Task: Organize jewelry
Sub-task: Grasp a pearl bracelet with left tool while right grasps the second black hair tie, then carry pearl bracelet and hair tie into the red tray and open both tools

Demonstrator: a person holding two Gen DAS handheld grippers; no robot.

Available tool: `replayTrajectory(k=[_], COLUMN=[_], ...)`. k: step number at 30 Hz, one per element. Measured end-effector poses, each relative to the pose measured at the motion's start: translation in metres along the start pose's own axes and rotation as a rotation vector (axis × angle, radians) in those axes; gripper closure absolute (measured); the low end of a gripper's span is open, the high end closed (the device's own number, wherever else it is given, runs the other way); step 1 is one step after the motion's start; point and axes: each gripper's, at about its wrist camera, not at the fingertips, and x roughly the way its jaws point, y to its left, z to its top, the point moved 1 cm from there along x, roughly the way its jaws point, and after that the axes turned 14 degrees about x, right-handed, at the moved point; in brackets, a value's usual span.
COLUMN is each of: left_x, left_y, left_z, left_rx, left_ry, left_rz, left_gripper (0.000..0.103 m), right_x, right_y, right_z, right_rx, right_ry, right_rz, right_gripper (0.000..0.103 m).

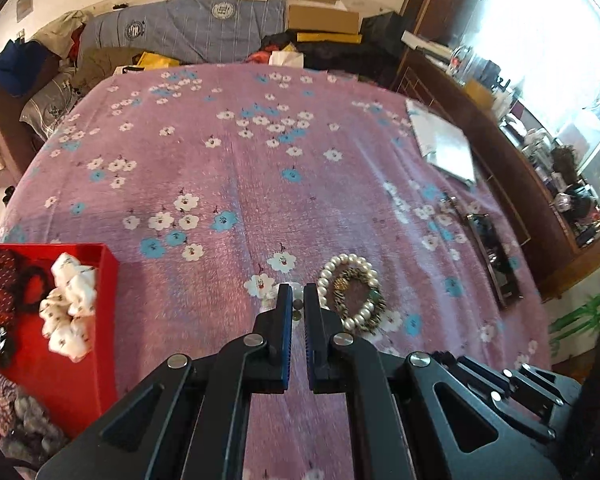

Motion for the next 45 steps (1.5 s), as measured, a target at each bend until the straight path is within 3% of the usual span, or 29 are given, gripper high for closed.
replayTrajectory(k=[8,14,22,32,39,45], left_x=[-0.064,-0.112,-0.142,-0.127,-0.087,-0.050], left_y=[0.014,0.050,0.117,0.177,0.216,0.240], left_z=[-0.012,-0.024,-0.045,-0.066,-0.064,-0.059], left_rx=[-0.030,-0.037,-0.084,-0.134,-0.171,-0.146], left_ry=[-0.074,-0.092,-0.066,-0.008,0.036,0.094], left_rz=[-0.008,0.062,0.147,0.128,0.078,0.099], left_gripper=[0.098,0.098,0.098,0.098,0.098,0.098], right_x=[-0.017,-0.024,-0.018,0.003,0.028,0.059], right_y=[0.016,0.045,0.112,0.186,0.231,0.257], right_z=[-0.005,-0.009,-0.016,-0.028,-0.036,-0.042], right_rx=[-0.016,-0.048,-0.123,-0.189,-0.230,-0.256], right_ry=[-0.014,-0.021,-0.012,0.032,0.083,0.129], right_rz=[0.031,0.074,0.151,0.211,0.231,0.209], right_gripper=[0.095,0.095,0.095,0.094,0.094,0.094])
